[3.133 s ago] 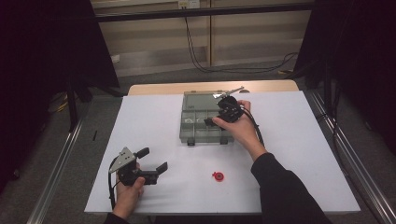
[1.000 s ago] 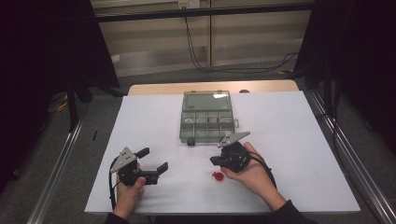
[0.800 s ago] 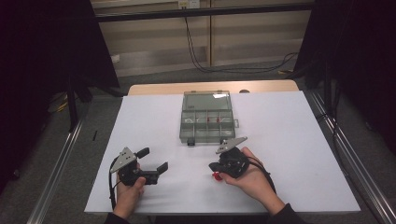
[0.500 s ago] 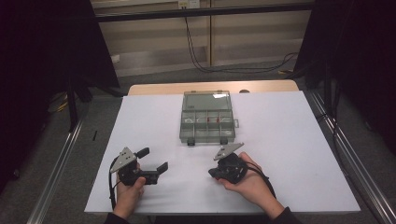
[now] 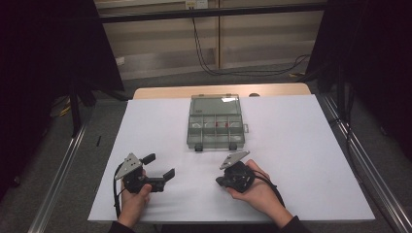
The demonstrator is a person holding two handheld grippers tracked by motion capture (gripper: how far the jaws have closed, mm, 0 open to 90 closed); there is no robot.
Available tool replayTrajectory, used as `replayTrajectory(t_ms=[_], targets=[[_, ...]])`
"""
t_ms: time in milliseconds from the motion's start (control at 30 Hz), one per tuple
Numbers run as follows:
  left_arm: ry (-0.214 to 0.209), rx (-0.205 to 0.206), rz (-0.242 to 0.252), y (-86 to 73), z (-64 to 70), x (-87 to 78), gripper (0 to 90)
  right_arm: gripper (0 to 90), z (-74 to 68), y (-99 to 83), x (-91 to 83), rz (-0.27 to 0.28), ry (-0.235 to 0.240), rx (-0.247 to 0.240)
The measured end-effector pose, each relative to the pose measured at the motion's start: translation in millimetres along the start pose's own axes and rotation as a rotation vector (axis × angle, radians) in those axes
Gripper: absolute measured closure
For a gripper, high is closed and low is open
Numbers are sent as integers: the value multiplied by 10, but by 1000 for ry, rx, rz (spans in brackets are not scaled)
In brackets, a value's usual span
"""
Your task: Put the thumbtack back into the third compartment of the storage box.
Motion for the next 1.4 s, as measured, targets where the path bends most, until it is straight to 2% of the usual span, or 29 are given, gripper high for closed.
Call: replayTrajectory(t_ms=[233, 267, 367, 400, 433, 467, 600, 700, 800, 933, 1267, 1400], targets=[[1, 3, -1, -1, -4, -1, 2, 900, 17, 53, 48, 6, 1, 22], [0, 1, -1, 0, -1, 0, 2, 900, 26, 66, 60, 10, 4, 12], [1, 3, -1, 0, -3, -1, 2, 900, 44, 78, 73, 6, -1, 35], [0, 0, 0, 0, 1, 0, 2, 900, 62, 96, 84, 17, 2, 19], [0, 0, 0, 0, 1, 0, 2, 900, 60, 96, 82, 9, -2, 38], [0, -1, 1, 1, 1, 0, 2, 900, 74, 110, 92, 16, -1, 26], [0, -1, 1, 1, 2, -1, 2, 900, 104, 141, 113, 13, -11, 40], [0, -1, 1, 1, 1, -1, 2, 900, 108, 169, 139, 16, 1, 38], [1, 0, 2, 2, 0, -1, 2, 900, 132, 178, 157, 9, -11, 52], [0, 0, 2, 2, 1, -1, 2, 900, 156, 199, 183, 18, -2, 65], [0, -2, 2, 2, 1, -1, 2, 900, 225, 263, 206, 27, -18, 74], [0, -3, 2, 2, 0, -1, 2, 900, 254, 297, 213, 28, -28, 61]])
Point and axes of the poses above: each handheld gripper's, and its own axes: x roughly forward along the jaws, y roughly out of its top, z roughly to its right, the point moved 10 cm from there along x, roughly forward along the jaws, and after that the axes turned 7 degrees about x, right-handed, at the moved point
